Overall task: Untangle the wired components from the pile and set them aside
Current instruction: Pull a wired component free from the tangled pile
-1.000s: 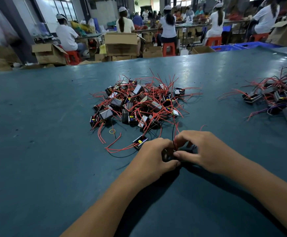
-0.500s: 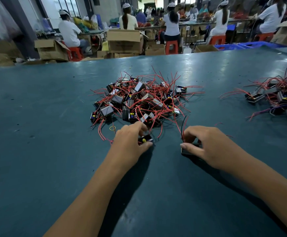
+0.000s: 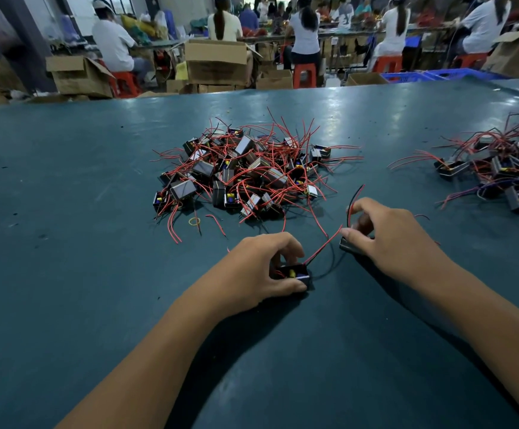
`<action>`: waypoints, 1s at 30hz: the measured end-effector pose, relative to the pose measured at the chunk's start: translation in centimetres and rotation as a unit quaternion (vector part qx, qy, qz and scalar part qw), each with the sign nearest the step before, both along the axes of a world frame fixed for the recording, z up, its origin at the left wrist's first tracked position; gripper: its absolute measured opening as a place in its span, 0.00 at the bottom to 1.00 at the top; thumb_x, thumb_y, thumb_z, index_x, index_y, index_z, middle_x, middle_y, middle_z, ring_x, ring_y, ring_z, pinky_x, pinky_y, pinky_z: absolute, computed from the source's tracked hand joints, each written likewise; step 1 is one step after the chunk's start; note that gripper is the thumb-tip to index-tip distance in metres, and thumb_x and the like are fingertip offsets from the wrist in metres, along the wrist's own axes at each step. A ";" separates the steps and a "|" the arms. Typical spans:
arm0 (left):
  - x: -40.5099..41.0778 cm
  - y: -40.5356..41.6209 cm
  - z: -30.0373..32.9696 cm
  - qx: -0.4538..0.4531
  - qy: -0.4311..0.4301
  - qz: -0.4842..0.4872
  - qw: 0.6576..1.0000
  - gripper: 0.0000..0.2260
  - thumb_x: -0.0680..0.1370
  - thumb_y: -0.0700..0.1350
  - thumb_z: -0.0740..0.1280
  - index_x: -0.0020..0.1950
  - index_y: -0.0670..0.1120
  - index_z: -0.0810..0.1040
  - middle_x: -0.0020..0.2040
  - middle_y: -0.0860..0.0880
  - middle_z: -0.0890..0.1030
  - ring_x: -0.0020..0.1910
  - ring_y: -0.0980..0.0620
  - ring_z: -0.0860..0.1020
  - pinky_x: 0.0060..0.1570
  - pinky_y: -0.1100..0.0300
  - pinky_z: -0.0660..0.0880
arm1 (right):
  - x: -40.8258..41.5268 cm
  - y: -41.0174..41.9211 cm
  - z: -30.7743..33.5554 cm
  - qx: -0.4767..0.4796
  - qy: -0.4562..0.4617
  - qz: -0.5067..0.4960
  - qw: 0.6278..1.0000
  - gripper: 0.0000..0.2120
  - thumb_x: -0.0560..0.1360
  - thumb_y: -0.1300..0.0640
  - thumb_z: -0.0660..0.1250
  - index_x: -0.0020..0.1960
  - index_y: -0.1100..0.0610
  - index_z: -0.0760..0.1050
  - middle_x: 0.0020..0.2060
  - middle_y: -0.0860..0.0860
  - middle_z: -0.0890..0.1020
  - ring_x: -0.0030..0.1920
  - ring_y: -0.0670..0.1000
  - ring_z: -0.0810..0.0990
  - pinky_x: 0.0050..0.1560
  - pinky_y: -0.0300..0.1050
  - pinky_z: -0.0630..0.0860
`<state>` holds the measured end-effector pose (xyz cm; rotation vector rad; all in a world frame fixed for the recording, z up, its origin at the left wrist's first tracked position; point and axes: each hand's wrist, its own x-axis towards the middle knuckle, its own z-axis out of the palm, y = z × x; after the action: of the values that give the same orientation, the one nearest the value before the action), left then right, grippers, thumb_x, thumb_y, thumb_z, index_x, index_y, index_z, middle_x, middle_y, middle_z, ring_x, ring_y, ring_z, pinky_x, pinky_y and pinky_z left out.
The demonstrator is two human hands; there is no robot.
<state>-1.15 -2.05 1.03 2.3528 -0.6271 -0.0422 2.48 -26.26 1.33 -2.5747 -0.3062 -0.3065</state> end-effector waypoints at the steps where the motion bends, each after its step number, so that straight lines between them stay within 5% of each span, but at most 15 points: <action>1: 0.0 0.0 0.0 -0.001 -0.001 0.002 1.000 0.16 0.72 0.50 0.78 0.55 0.51 0.78 0.49 0.58 0.80 0.49 0.57 0.77 0.51 0.57 0.75 | 0.0 -0.1 0.0 0.007 0.007 -0.003 1.000 0.16 0.76 0.51 0.71 0.61 0.53 0.73 0.37 0.42 0.81 0.39 0.47 0.78 0.43 0.47 0.73; 4: 0.1 0.2 0.0 0.007 -0.014 0.014 1.000 0.15 0.71 0.51 0.78 0.51 0.51 0.76 0.46 0.58 0.79 0.46 0.57 0.76 0.47 0.58 0.74 | 0.1 -0.1 0.0 0.016 0.018 -0.011 1.000 0.21 0.75 0.51 0.72 0.65 0.54 0.71 0.40 0.43 0.82 0.39 0.45 0.78 0.44 0.44 0.70; 8: 0.2 0.3 -0.1 0.021 -0.023 0.021 0.999 0.15 0.71 0.52 0.78 0.48 0.52 0.74 0.42 0.57 0.76 0.43 0.58 0.74 0.44 0.59 0.73 | -0.1 -0.2 0.1 0.032 -0.041 -0.046 0.998 0.25 0.74 0.51 0.74 0.67 0.57 0.71 0.53 0.51 0.81 0.54 0.51 0.78 0.56 0.44 0.71; 13: 0.2 0.4 -0.1 0.020 -0.033 0.009 0.999 0.14 0.71 0.52 0.78 0.47 0.52 0.74 0.42 0.56 0.76 0.40 0.57 0.75 0.43 0.56 0.76 | -1.7 1.0 1.0 -0.013 -0.252 0.127 0.959 0.08 0.75 0.57 0.70 0.53 0.59 0.78 0.49 0.52 0.79 0.52 0.55 0.76 0.57 0.42 0.69; 18: 0.3 0.5 -0.3 0.005 -0.031 0.010 0.999 0.14 0.70 0.50 0.79 0.47 0.50 0.76 0.39 0.57 0.75 0.38 0.58 0.75 0.42 0.57 0.76 | -2.5 2.1 0.2 -0.086 -0.180 0.278 0.940 0.06 0.75 0.57 0.73 0.51 0.57 0.80 0.42 0.49 0.79 0.44 0.52 0.76 0.47 0.48 0.75; 22: 0.5 0.7 -0.4 0.005 -0.030 0.013 0.999 0.13 0.70 0.50 0.79 0.46 0.52 0.76 0.38 0.61 0.75 0.38 0.63 0.75 0.38 0.66 0.72 | -2.6 2.4 -0.3 -0.081 -0.090 0.274 0.954 0.10 0.77 0.53 0.71 0.58 0.50 0.79 0.43 0.44 0.79 0.47 0.48 0.76 0.49 0.52 0.76; 30: 0.5 0.7 -0.4 0.004 -0.018 0.024 1.000 0.14 0.70 0.53 0.79 0.45 0.54 0.74 0.40 0.71 0.74 0.36 0.63 0.74 0.33 0.68 0.68 | -2.6 2.5 -0.5 -0.035 -0.068 0.253 0.964 0.07 0.76 0.53 0.71 0.53 0.51 0.78 0.42 0.41 0.82 0.44 0.47 0.80 0.47 0.52 0.77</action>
<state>-0.61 -1.34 0.67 2.3807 -0.5883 0.0190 -0.13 -23.72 0.85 -2.4365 -1.0184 -0.2840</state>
